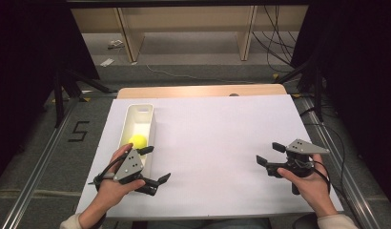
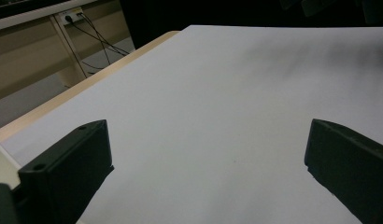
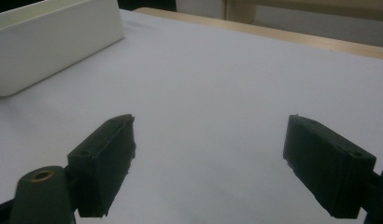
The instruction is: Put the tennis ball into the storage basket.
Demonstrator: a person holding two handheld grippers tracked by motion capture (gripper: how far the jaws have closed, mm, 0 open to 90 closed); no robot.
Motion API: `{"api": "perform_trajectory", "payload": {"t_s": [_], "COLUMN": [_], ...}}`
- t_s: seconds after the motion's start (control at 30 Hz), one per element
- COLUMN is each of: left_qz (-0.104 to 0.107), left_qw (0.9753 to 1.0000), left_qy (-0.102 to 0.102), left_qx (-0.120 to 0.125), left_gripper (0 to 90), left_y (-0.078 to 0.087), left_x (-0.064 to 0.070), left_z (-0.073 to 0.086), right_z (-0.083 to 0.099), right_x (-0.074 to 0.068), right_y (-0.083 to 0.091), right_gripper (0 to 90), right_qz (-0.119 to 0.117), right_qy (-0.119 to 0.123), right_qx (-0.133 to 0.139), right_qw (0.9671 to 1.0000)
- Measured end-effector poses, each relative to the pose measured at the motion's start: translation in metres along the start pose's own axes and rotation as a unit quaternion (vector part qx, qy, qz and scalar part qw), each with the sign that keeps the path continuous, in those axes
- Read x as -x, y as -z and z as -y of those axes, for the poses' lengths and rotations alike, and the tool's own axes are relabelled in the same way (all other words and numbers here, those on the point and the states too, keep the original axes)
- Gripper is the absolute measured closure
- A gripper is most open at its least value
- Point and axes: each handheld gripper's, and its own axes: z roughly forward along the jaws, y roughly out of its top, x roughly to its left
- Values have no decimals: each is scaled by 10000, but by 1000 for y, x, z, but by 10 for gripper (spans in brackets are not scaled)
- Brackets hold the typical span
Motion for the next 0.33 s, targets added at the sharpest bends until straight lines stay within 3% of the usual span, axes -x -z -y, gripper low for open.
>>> {"api": "perform_trajectory", "payload": {"t_s": [0.33], "left_qz": [51], "left_qw": [10000], "left_qy": [-47], "left_qx": [-19], "left_gripper": [0], "left_y": [-1], "left_x": [2], "left_z": [-1], "right_z": [0], "right_x": [3], "right_y": [1], "right_gripper": [168], "right_qz": [31], "right_qy": [-61], "right_qx": [50], "right_qw": [10000]}}
